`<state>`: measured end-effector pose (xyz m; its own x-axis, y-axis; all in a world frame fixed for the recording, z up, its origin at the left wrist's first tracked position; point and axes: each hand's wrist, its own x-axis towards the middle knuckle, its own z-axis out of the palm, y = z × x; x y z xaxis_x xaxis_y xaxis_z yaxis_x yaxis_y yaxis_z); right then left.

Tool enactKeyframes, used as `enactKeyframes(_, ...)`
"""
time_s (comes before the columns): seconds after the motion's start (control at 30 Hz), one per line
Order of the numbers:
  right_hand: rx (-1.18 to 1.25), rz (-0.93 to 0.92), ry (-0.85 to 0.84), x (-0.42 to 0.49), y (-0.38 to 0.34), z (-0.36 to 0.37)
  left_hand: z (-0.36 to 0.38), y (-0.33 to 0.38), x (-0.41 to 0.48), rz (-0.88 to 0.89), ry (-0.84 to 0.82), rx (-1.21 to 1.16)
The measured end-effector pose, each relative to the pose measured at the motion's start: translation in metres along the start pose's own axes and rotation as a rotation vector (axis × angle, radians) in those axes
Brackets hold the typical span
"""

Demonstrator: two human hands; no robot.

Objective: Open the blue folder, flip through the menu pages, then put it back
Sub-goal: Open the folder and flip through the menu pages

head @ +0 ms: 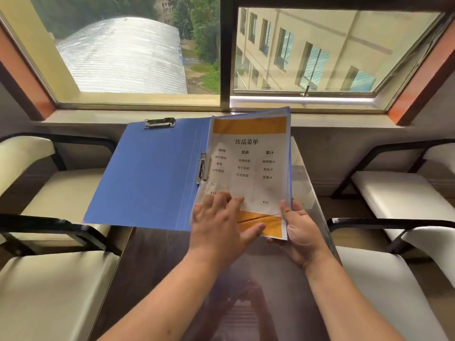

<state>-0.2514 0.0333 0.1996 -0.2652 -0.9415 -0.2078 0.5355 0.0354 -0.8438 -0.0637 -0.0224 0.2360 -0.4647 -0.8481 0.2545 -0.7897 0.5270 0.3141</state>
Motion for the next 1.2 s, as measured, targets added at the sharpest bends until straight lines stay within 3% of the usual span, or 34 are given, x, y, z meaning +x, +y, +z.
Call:
enactKeyframes(0.1, 0.010, -0.003, -0.007, -0.005, -0.004, 0.001, 0.002, 0.004, 0.006, -0.010, -0.065, -0.020)
enactKeyframes(0.37, 0.000, -0.003, 0.051, -0.018, -0.014, -0.003, 0.004, 0.007, 0.001, 0.098, 0.173, -0.236)
enactKeyframes(0.6, -0.007, 0.015, 0.093, -0.026, -0.017, -0.007, -0.001, -0.013, -0.001, -0.261, 0.118, -0.857)
enactKeyframes(0.83, 0.036, 0.015, 0.085, -0.026, -0.021, -0.009, -0.004, -0.068, -0.004, -0.854, 0.527, -1.196)
enactKeyframes(1.1, 0.007, 0.013, 0.110, -0.023, -0.021, -0.009, -0.002, -0.091, -0.014, -0.906, 0.492, -1.381)
enactKeyframes(1.2, 0.019, 0.014, 0.105, -0.023, -0.022, -0.008, -0.002, -0.096, -0.017, -0.941, 0.519, -1.316)
